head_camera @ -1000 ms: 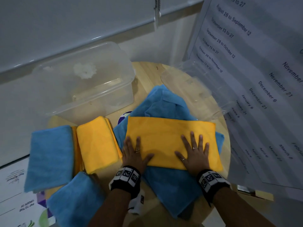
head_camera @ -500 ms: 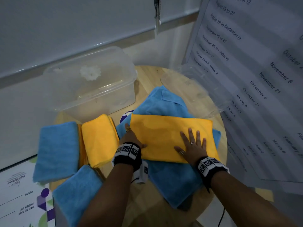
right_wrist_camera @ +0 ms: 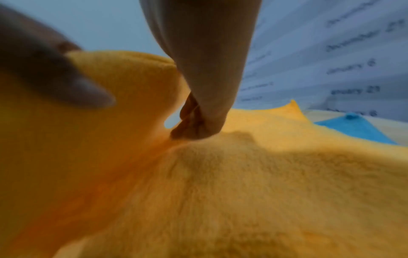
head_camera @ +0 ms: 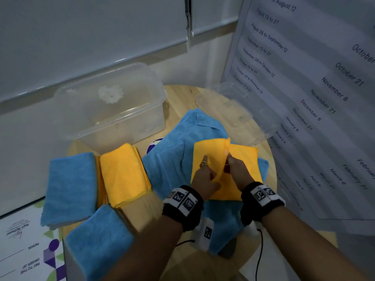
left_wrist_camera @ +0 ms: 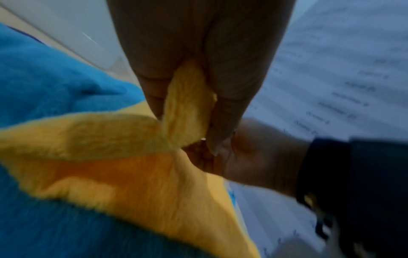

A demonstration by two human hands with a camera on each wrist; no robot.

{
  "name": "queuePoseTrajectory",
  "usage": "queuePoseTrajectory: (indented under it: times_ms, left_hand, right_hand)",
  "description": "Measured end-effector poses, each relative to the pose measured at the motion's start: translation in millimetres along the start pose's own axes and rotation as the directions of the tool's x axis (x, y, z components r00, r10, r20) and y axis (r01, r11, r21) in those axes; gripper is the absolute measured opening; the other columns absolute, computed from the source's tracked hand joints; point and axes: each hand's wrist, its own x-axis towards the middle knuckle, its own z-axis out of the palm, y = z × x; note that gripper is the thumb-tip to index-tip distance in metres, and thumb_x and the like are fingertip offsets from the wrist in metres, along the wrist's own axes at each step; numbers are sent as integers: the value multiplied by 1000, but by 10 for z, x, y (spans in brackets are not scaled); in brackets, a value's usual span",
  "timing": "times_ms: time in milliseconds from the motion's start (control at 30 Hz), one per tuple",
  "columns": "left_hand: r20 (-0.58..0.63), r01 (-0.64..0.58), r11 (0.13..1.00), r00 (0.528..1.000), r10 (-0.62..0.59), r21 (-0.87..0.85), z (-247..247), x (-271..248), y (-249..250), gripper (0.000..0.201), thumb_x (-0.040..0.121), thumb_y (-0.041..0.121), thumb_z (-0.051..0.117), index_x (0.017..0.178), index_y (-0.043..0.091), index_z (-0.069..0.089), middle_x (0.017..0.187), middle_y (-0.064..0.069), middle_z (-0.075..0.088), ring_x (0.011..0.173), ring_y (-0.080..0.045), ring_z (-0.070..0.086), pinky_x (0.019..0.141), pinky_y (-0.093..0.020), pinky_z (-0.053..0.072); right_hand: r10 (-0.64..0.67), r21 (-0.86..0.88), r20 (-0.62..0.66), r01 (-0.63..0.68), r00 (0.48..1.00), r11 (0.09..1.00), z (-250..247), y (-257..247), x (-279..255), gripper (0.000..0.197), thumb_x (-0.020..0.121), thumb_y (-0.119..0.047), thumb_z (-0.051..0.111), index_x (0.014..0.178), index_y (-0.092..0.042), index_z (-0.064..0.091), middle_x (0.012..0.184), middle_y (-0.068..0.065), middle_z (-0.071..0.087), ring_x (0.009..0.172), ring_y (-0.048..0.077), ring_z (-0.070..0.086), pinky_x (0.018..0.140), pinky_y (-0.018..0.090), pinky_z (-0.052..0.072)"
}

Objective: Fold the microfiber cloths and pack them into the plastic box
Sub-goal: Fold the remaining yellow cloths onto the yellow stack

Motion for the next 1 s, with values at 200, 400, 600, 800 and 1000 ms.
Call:
queuePoseTrajectory:
  times_ms: [200,400,600,800,1000]
  left_hand:
    - [126,1,1000,992,-4,21,284,102,-50,75,76,1,67,140,-3,29,136,-10,45,92,-19,49,75,-26,44]
    - [134,15,991,991,-33,132,336,107,-132,72,77,9,68,141,10,34,110,-7,55,103,-23,55,75,-21,39]
    - [49,-77,994,996,73,76,396,145,-147,33,72,3,66,95,16,45,74,3,44,60,-7,42,53,-14,31]
    - [118,-130,981,987,113,145,488,267,-137,37,73,0,60,109,8,52,96,-10,56,76,-18,49,65,-28,37]
    - [430,-200,910,902,28,362,461,275,-228,71,81,9,65,142,13,31,140,-10,36,126,-26,42,104,-35,40]
  right_hand:
    - [176,57,69,-180,982,982,-126,-29,137,70,88,-65,37,108,-1,60,98,19,65,90,38,59,87,44,49]
    - [-28,-268,-49,14,998,963,-185,176,346,38,98,-23,45,63,-13,33,62,3,33,62,19,32,67,35,26]
    - [-134,-152,16,135,991,979,-158,-27,379,29,97,-18,48,75,0,51,68,10,42,64,18,38,63,32,32]
    - [-10,-228,0,10,1000,974,-173,12,580,32,96,-22,50,93,9,53,87,27,51,77,32,48,75,46,44]
    - [-11,-332,-81,-16,997,943,-266,80,581,32,85,-28,68,76,0,54,72,7,49,74,21,46,67,33,34]
